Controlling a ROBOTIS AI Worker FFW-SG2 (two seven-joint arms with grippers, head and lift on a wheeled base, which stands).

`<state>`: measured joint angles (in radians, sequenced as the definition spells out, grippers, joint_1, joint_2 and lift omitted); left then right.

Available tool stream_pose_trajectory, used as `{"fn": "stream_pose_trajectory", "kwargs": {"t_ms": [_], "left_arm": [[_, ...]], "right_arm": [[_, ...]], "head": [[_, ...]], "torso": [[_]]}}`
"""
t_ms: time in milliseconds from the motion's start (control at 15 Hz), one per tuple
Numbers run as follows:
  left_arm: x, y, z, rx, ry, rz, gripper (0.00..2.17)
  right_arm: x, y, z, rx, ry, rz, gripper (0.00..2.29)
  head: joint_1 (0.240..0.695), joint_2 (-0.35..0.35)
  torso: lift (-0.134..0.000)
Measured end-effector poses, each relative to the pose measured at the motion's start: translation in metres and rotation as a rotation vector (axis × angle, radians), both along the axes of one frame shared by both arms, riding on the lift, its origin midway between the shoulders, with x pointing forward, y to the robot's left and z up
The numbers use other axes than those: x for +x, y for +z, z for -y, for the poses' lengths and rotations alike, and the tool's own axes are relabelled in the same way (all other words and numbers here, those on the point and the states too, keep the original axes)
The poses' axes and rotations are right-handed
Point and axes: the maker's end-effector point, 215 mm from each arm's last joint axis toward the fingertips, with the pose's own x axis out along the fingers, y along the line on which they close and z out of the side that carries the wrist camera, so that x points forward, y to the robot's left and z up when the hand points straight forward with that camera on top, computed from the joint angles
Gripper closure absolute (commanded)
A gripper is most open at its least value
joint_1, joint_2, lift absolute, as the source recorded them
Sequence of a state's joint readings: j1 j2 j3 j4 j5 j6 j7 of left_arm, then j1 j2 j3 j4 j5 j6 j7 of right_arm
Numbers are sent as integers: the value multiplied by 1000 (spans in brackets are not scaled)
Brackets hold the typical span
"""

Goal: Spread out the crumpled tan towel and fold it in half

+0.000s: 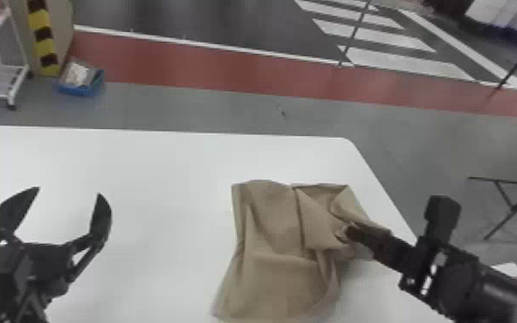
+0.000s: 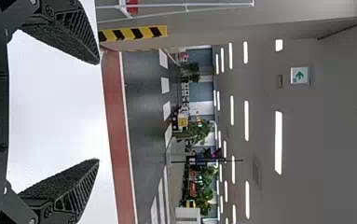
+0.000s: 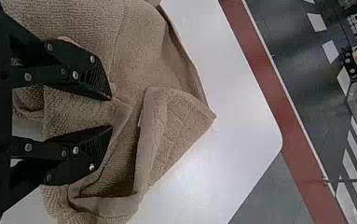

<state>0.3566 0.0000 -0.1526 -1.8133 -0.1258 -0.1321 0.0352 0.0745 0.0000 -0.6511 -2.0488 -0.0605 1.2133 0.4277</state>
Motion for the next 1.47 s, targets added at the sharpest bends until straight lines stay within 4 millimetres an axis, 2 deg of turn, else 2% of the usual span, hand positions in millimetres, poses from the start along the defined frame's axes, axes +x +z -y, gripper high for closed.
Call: {"fn": "stream_pose_trajectory", "kwargs": {"t_ms": [400,467,533,933,1467], "left_arm": [[1,-3,5,14,-8,-10,137],[1,-4,5,15,-9,-14,137],[1,-5,6,16,-9,-16,137],[2,-7,4,18,-6,-21,137],[1,-8,3,16,-5,-21,137]], "right_arm": [[9,19,11,-39,-8,65,475],[11,20,12,-39,-10,67,572],[13,19,11,-38,-9,65,647],[19,11,5,-35,2,45,647],[11,-5,-9,-22,25,-21,647]], "head": [[695,-350],[695,-350],[695,-350],[695,-350],[695,-348]], "torso": [[-124],[-124],[-124],[-124],[-124]]}}
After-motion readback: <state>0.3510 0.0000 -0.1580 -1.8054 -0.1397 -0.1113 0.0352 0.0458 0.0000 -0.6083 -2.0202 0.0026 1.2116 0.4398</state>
